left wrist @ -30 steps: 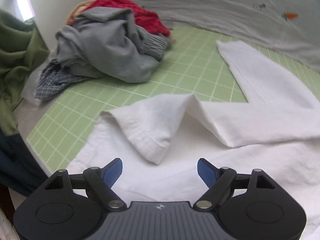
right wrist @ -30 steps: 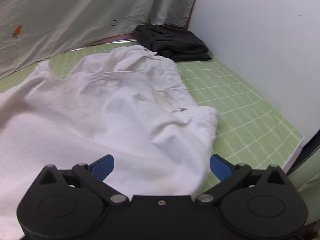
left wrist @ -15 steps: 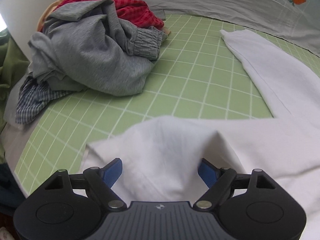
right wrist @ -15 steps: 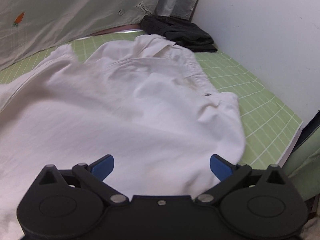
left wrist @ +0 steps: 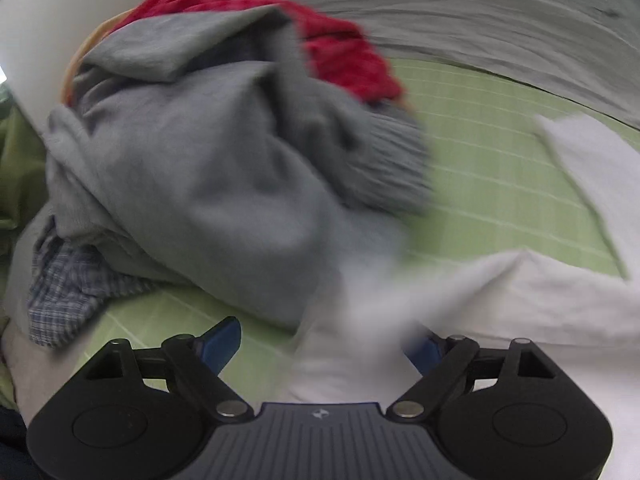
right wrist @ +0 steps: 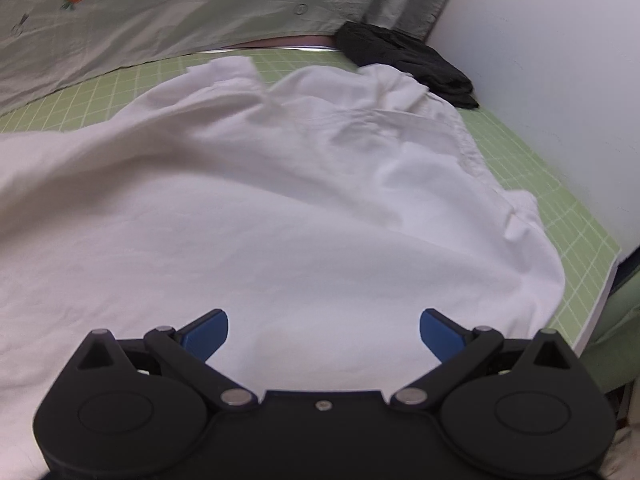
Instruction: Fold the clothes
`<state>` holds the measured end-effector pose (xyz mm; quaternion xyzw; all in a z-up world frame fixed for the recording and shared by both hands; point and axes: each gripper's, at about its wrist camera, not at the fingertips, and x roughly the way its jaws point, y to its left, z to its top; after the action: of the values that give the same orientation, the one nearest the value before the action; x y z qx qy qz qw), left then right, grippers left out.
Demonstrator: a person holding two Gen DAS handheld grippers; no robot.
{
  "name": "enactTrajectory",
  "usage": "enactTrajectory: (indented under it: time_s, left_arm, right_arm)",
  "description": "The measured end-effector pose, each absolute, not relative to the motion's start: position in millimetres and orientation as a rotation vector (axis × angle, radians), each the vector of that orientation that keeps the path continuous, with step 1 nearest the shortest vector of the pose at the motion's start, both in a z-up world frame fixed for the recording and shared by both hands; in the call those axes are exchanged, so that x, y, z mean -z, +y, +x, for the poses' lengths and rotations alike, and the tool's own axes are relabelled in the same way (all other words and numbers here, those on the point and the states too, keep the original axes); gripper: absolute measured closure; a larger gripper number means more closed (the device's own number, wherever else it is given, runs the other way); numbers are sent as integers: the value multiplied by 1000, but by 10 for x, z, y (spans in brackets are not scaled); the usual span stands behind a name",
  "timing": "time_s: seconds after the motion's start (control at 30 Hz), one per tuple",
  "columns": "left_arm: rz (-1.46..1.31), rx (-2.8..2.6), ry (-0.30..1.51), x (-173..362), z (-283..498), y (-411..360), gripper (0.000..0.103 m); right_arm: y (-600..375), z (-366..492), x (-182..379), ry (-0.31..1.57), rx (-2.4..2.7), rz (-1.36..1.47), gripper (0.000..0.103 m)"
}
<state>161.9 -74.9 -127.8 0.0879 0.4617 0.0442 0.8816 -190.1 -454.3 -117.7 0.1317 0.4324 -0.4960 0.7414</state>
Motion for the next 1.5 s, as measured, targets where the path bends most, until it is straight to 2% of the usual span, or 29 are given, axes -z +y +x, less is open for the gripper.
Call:
enactTrajectory:
  time_s: [0.07,0.53,0.83,1.07,1.23,1.5]
  left_arm:
    - [150,-136,967,1296,1759,-654,10]
    - [52,-46,959,1044,1024,-961,11]
    - [-6,-28,969,925,752,-1610,11]
    - [-51,-1,944,813,1016,-2083,11]
    - [-60,17,972,883,1514,-2388,11]
    - [-17,47,1043,1253,2434,-2880,11]
  right_arm:
    - [-4520,-1845,1157,957,1083,270,0]
    - [-4769,-2176,1003,843,1089,346,0]
    - [-5651,-2293,788,778,1078,344,0]
    - [-6447,-2334,600,722,1091,339,0]
    - [-6987,-1986,618,693,1054,367,0]
    - [-7703,-1406,1040,744,1116,514,4]
